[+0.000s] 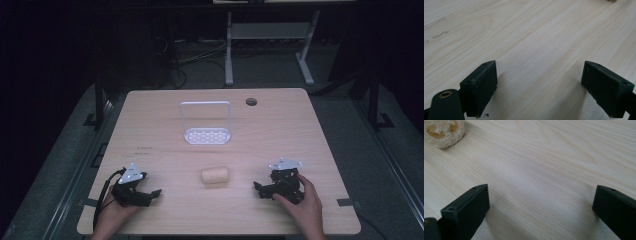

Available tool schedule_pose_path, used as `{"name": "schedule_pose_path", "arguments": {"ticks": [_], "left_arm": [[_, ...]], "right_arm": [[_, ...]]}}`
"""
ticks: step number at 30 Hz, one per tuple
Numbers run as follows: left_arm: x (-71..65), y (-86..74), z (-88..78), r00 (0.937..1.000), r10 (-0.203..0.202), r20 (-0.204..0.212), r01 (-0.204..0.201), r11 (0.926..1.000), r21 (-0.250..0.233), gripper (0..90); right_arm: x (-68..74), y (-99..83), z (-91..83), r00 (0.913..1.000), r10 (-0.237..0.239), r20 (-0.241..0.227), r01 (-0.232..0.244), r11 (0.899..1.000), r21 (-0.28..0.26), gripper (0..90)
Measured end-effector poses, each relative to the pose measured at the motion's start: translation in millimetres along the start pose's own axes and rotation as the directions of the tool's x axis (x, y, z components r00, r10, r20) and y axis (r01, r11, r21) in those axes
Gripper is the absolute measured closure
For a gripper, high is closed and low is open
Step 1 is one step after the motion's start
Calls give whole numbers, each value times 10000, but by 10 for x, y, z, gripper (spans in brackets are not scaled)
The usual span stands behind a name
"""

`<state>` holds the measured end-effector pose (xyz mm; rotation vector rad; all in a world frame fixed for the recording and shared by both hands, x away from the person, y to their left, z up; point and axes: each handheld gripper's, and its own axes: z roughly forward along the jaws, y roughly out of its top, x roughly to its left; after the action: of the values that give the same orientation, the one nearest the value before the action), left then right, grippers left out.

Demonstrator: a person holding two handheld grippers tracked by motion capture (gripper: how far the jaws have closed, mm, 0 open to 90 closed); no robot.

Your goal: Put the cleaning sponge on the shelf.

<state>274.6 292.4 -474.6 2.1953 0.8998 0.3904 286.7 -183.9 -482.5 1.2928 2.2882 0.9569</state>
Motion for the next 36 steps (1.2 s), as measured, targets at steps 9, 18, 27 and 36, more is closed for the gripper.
{"name": "schedule_pose_path", "arguments": {"ticks": [9,18,27,36], "left_arm": [[17,3,2,10000,31,80,-31,10000,-2,132],[38,11,-10,9997,-15,253,17,10000,-56,136],[56,81,-63,9989,123,454,-110,9996,-279,138],[42,179,-77,9971,261,716,-232,9989,-405,139]], "right_arm": [[0,0,0,10000,-5,-3,5,10000,-1,5],[3,0,-1,10000,37,-10,-36,10000,15,5],[3,0,-1,10000,35,-6,-35,10000,22,6],[3,0,-1,10000,36,-6,-36,10000,19,5]]}}
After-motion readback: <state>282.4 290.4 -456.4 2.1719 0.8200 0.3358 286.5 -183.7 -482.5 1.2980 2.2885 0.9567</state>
